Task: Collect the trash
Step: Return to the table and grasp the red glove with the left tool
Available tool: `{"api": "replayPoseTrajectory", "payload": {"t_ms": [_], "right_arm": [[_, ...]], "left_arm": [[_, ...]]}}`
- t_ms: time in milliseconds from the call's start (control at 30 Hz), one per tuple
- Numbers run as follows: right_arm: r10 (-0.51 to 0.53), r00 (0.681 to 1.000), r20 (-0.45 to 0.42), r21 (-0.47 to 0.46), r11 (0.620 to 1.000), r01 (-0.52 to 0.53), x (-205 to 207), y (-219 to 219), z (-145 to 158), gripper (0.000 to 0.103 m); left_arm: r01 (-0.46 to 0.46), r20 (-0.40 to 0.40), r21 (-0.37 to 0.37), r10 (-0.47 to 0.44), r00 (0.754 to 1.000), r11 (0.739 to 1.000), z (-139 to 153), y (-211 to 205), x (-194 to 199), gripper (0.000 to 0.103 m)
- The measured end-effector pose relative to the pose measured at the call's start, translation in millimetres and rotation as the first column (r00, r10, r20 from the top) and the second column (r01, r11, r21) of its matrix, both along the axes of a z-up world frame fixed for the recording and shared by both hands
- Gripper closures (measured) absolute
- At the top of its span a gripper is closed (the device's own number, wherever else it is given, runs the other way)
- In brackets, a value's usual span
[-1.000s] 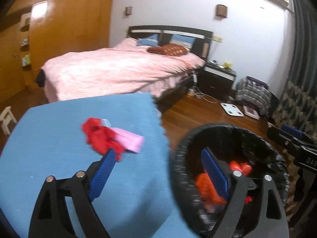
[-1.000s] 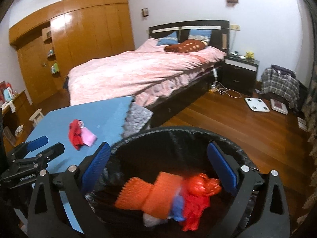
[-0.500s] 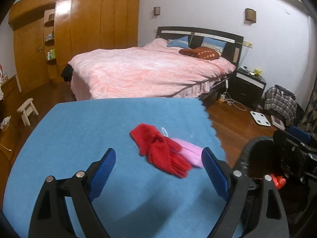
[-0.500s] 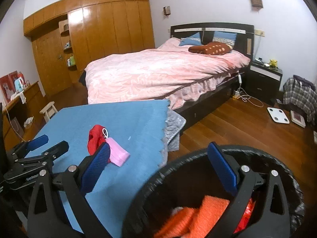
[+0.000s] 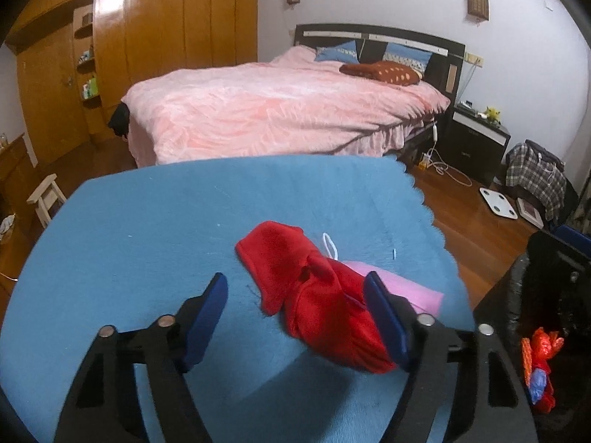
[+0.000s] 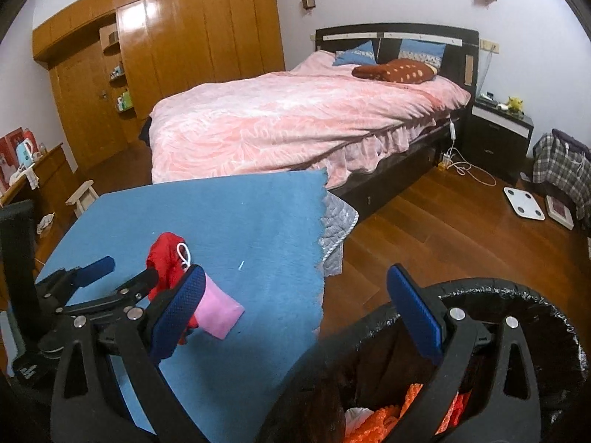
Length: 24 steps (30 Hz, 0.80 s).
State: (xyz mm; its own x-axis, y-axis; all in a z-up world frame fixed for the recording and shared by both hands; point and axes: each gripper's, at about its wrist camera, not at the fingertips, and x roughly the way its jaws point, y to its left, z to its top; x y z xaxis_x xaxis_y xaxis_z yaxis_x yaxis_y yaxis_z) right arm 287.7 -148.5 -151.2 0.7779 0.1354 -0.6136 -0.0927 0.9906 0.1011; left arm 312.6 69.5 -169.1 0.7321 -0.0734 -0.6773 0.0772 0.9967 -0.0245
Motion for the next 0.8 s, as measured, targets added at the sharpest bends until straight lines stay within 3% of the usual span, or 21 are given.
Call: {"api": "replayPoseTrajectory", "payload": {"t_ms": [200,267,367,800], "right_arm": [[0.002,1.000,-0.013,0.005,1.000,-0.002,9,0,-5,0.007],[0.007,1.000,-0.015,0.006,1.000,-0.007,10,2,-6,0.007],[0.014,1.000,-0.019,0.010,1.000,-0.014,13,4,-6,0.007],[0.061,0.998,-0.024,0.006,0.998,-0.061,18,38,-2,0.007]], "left_arm": [[0.011,-0.057,-0.033,-0.012,0.998,0.999,-17,0,16,0.053],[0.012,-0.067,-0.043,-0.015,0.998,0.999,-20,1,17,0.074],[0.013,-0.065,-0.061,-0.017,0.998,0.998,-21,4,16,0.092],[-0.028,0.015,-0.066,0.029,0.999,0.997,10,48,-9,0.096]]}}
